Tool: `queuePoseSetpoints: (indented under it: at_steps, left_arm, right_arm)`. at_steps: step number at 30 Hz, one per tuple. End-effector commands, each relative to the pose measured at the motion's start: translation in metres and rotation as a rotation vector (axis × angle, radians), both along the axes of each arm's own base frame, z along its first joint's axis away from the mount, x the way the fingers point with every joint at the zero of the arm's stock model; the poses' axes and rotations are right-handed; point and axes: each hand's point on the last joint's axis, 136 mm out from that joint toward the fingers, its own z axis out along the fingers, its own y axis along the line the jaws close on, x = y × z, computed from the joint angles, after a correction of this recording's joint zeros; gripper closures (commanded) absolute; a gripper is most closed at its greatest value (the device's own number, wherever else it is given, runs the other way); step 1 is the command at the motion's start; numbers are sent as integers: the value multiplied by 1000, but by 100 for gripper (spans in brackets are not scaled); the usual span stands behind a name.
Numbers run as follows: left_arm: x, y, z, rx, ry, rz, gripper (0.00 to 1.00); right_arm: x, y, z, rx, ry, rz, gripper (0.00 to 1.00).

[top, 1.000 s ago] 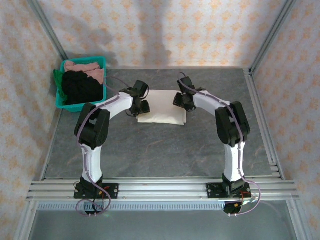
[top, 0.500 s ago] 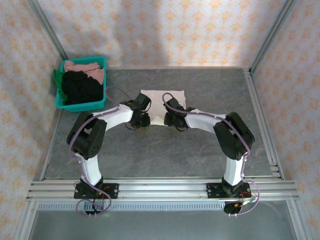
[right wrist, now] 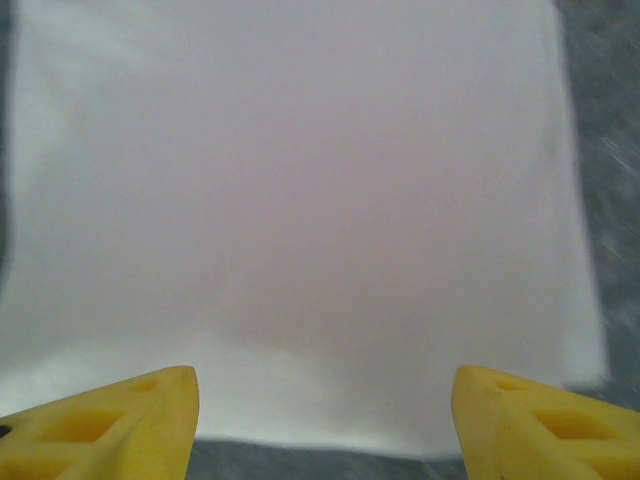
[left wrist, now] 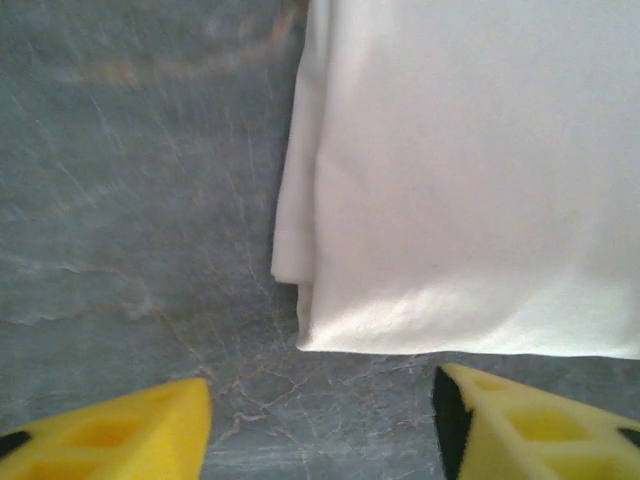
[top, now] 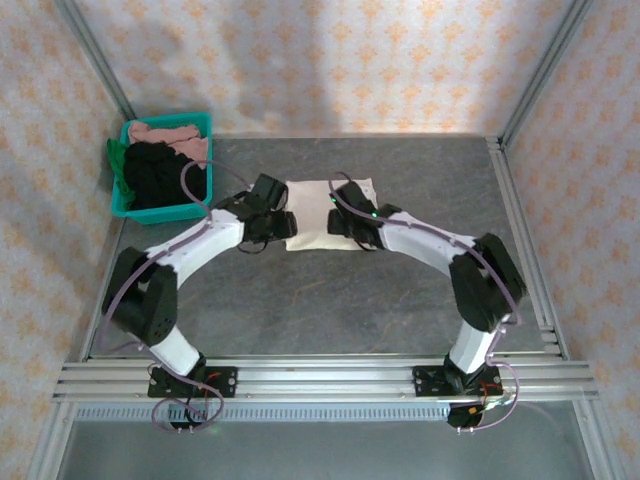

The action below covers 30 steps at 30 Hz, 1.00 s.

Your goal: Fold and stack the t-shirts

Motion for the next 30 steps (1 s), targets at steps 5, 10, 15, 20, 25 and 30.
queuePoseSetpoints:
  at_steps: [5,10,15,20,25,30]
  left_arm:
    - [-24,65,15,73,-57,158,2]
    - [-32,82,13,83,-48,188,0]
    - [-33,85,13,90,-46,176,0]
    - [-30,89,18,96,-55,179,0]
    - [-26,93,27,110,-75,170,0]
    - [-24,98,30,133,-79,179,0]
  right_arm:
    - [33,-1,-55,-276,138,-40,34]
    - [26,-27,-78,-344,232,-89,33]
    - [30,-80,-79,-429,297,-77,31]
    - [48,-146,-83,-483,390,-63,30]
    - [83,-232,-92,-446,437,-243,32]
    - [118,-284,-96,-393,424,-356,32]
